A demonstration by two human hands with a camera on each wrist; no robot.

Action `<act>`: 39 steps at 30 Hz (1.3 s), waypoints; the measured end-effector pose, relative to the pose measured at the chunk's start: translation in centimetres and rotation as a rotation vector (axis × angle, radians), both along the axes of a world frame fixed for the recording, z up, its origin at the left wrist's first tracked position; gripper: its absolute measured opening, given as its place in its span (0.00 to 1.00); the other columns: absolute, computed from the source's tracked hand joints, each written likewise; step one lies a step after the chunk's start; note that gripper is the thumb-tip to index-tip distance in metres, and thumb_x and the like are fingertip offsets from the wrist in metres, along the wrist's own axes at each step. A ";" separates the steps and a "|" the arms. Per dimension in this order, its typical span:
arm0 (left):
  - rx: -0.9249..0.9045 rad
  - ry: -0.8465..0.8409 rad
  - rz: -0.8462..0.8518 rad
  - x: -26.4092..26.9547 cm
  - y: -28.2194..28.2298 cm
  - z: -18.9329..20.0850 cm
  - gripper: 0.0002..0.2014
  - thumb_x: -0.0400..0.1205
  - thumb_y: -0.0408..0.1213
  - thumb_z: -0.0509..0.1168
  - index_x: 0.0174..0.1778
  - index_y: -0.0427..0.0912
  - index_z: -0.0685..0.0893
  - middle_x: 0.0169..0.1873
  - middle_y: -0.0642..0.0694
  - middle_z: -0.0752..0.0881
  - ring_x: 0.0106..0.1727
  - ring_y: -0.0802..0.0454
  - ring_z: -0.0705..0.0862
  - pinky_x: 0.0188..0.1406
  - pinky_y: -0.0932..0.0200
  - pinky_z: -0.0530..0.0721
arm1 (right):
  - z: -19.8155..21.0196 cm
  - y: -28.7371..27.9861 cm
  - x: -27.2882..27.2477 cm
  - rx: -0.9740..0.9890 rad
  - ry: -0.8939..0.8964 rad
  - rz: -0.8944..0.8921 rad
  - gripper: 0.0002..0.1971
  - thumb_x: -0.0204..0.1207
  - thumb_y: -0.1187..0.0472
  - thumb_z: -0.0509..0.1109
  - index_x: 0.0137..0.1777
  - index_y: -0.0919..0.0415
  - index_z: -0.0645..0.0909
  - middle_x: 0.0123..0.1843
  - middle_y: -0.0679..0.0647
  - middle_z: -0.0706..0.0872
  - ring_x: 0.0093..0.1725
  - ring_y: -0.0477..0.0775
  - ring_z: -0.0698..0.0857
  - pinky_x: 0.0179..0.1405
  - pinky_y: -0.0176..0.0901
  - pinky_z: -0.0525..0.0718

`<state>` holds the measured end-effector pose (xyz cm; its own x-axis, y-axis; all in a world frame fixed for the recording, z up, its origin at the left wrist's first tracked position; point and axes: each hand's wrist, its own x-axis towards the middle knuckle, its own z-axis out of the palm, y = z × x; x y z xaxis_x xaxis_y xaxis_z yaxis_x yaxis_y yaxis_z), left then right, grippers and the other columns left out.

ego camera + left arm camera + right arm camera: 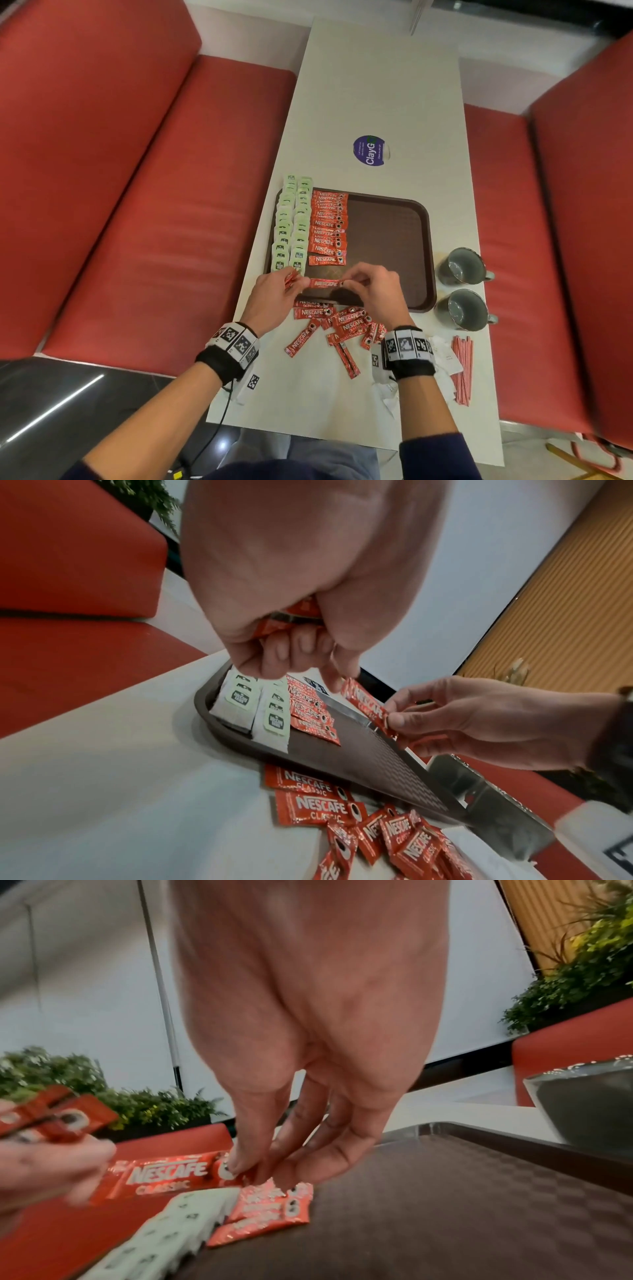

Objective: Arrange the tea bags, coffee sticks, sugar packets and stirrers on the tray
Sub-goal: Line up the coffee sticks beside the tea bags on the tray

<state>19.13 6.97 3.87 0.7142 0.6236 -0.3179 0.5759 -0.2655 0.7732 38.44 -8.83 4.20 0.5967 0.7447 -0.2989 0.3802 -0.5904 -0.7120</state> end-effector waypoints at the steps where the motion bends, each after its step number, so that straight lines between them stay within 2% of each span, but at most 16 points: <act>1: 0.042 0.009 -0.002 0.2 0.0 -0.1 0.14 0.93 0.55 0.63 0.45 0.54 0.81 0.45 0.52 0.90 0.45 0.57 0.88 0.40 0.61 0.84 | -0.6 0.2 0.7 -0.019 -0.014 -0.039 0.06 0.86 0.59 0.79 0.50 0.45 0.91 0.49 0.42 0.93 0.54 0.44 0.91 0.63 0.50 0.93; 3: 0.148 0.040 -0.063 0.7 -0.1 -0.1 0.16 0.95 0.52 0.60 0.42 0.53 0.77 0.40 0.53 0.87 0.40 0.56 0.86 0.39 0.57 0.85 | -1.9 0.8 2.1 -0.078 -0.046 -0.087 0.05 0.87 0.57 0.79 0.50 0.45 0.90 0.50 0.46 0.92 0.57 0.51 0.90 0.65 0.59 0.93; 5: 0.245 0.071 -0.166 1.4 -0.4 -0.4 0.12 0.95 0.42 0.62 0.46 0.49 0.82 0.42 0.50 0.88 0.41 0.53 0.87 0.43 0.51 0.89 | -3.1 1.6 3.0 -0.113 -0.064 -0.091 0.06 0.87 0.57 0.79 0.49 0.46 0.91 0.48 0.47 0.92 0.58 0.55 0.89 0.65 0.64 0.92; 7: 0.346 0.129 -0.288 2.4 -0.9 -0.3 0.05 0.94 0.35 0.64 0.60 0.43 0.85 0.54 0.45 0.89 0.47 0.48 0.89 0.49 0.47 0.92 | -3.8 2.5 3.4 -0.117 -0.086 -0.086 0.07 0.87 0.58 0.79 0.47 0.46 0.91 0.46 0.46 0.92 0.57 0.56 0.89 0.65 0.65 0.91; 10: 0.466 0.191 -0.430 4.0 -2.0 -0.2 0.15 0.91 0.32 0.66 0.75 0.37 0.79 0.70 0.41 0.79 0.58 0.43 0.89 0.55 0.48 0.90 | -4.9 3.8 3.8 -0.116 -0.104 -0.096 0.07 0.85 0.58 0.80 0.46 0.46 0.92 0.45 0.47 0.93 0.55 0.55 0.90 0.63 0.63 0.91; 12: 0.548 0.199 -0.483 4.8 -2.6 -0.4 0.21 0.90 0.31 0.68 0.79 0.36 0.77 0.74 0.39 0.75 0.64 0.43 0.86 0.59 0.49 0.89 | -5.5 4.5 4.0 -0.110 -0.113 -0.107 0.05 0.84 0.57 0.81 0.47 0.46 0.91 0.45 0.46 0.93 0.52 0.54 0.90 0.62 0.62 0.92; 16: 0.607 0.241 -0.473 6.2 -2.8 -1.3 0.24 0.89 0.32 0.70 0.82 0.37 0.75 0.75 0.40 0.72 0.67 0.43 0.83 0.57 0.51 0.91 | -5.7 5.5 4.4 -0.098 -0.133 -0.078 0.04 0.84 0.58 0.81 0.49 0.48 0.91 0.46 0.46 0.93 0.50 0.52 0.90 0.60 0.57 0.92; 20: 0.609 0.300 -0.467 7.0 -2.4 -1.7 0.30 0.87 0.31 0.73 0.85 0.39 0.71 0.77 0.39 0.71 0.68 0.41 0.83 0.58 0.49 0.91 | -6.0 6.0 4.5 -0.113 -0.137 -0.081 0.05 0.84 0.58 0.81 0.49 0.47 0.89 0.45 0.44 0.91 0.48 0.51 0.90 0.57 0.58 0.93; 27: 0.613 0.310 -0.469 7.4 -1.7 -2.0 0.32 0.86 0.29 0.73 0.87 0.38 0.70 0.79 0.40 0.70 0.71 0.39 0.80 0.60 0.47 0.91 | -6.4 6.2 3.4 -0.065 -0.155 -0.152 0.04 0.85 0.59 0.81 0.53 0.51 0.87 0.48 0.47 0.91 0.49 0.52 0.90 0.57 0.60 0.93; 32: 0.616 0.323 -0.477 7.4 -1.3 -2.1 0.32 0.85 0.29 0.75 0.85 0.39 0.71 0.78 0.40 0.71 0.71 0.39 0.80 0.56 0.47 0.90 | -6.8 6.8 3.0 -0.080 -0.175 -0.156 0.09 0.83 0.58 0.82 0.56 0.52 0.85 0.51 0.50 0.91 0.51 0.53 0.90 0.57 0.60 0.94; 39: 0.625 0.285 -0.461 7.3 -1.1 -2.6 0.32 0.83 0.29 0.76 0.83 0.38 0.73 0.76 0.41 0.72 0.70 0.40 0.81 0.57 0.47 0.91 | -6.6 6.8 2.6 -0.087 -0.168 -0.192 0.13 0.80 0.58 0.85 0.56 0.54 0.83 0.51 0.50 0.90 0.51 0.53 0.90 0.57 0.60 0.93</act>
<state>26.46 5.85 1.28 0.8859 0.4096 -0.2177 0.4558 -0.8557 0.2451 41.04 -2.05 -2.38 0.7715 0.5886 -0.2415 0.3638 -0.7196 -0.5915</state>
